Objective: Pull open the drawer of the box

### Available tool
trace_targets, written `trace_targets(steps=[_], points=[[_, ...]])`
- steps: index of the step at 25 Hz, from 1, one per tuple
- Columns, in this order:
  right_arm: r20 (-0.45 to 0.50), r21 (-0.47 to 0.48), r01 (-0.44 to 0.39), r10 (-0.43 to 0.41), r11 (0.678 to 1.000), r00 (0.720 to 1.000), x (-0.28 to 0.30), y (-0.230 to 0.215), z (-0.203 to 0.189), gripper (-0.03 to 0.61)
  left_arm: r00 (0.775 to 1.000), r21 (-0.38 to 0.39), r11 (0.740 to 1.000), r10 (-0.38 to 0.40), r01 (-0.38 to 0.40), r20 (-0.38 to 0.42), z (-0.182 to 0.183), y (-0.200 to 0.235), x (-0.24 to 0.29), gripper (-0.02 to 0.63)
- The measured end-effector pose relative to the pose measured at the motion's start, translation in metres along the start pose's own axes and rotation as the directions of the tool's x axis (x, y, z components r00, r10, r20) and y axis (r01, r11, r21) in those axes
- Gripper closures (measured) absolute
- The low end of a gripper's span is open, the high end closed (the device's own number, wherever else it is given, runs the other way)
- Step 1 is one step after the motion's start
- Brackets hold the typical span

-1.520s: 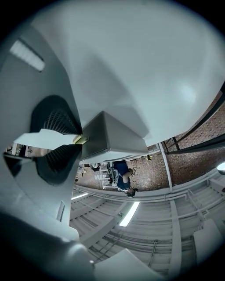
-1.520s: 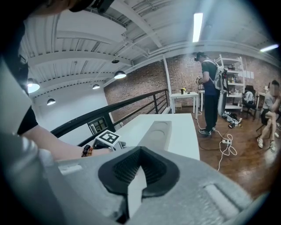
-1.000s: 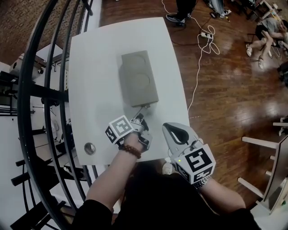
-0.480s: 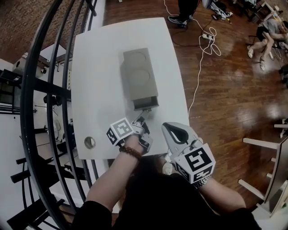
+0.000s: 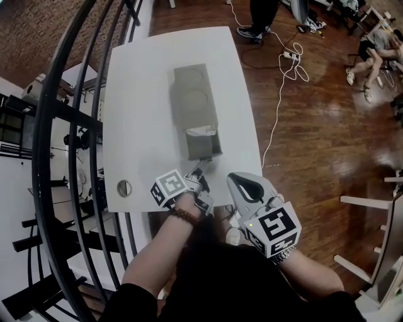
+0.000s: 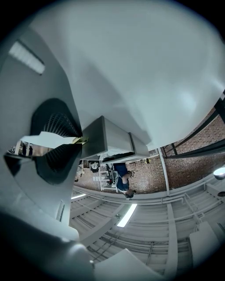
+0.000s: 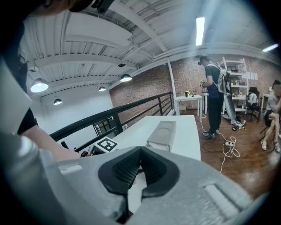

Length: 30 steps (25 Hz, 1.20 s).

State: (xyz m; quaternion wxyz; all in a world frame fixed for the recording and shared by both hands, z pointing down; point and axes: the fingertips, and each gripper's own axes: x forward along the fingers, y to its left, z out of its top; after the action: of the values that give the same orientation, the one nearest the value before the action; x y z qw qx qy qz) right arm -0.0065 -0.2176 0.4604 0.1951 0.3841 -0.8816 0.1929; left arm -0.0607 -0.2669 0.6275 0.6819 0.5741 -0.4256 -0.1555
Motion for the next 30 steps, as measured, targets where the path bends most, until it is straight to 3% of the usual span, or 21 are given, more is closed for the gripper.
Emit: trace_targets(steps=[30], points=[[0.038, -0.072, -0.027, 0.03, 0.997, 0.999, -0.065, 0.041, -0.03, 0.588, 1.0, -0.004, 1.0, 0.011, -0.011, 0.016, -0.075, 0.033, -0.054, 0.551]])
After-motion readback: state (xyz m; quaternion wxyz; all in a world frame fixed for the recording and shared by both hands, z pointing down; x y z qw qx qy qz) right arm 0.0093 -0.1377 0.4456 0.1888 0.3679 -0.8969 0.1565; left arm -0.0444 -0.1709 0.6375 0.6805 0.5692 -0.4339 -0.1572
